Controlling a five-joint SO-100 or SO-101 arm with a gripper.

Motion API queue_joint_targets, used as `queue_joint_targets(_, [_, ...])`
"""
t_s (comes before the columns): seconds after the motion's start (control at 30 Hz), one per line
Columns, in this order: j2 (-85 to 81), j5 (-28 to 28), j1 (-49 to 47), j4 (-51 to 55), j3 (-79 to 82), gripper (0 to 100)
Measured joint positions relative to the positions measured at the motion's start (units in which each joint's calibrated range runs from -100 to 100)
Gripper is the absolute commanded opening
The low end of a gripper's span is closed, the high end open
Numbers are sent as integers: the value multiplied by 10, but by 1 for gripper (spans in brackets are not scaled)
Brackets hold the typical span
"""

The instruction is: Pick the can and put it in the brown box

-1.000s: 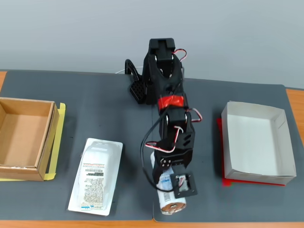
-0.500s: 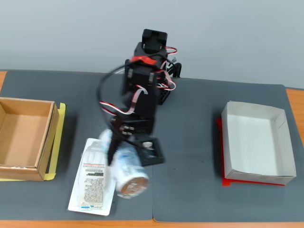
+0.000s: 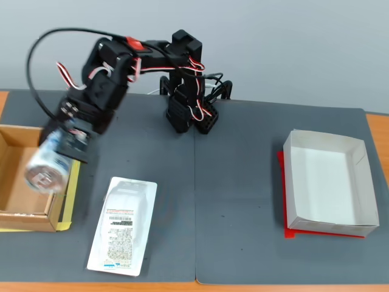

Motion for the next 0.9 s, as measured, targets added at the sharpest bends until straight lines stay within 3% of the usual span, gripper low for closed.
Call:
queue_joint_targets(0.33, [79, 65, 101, -127, 0, 11])
queue_joint_targets(0.9, [232, 72, 106, -303, -1, 11])
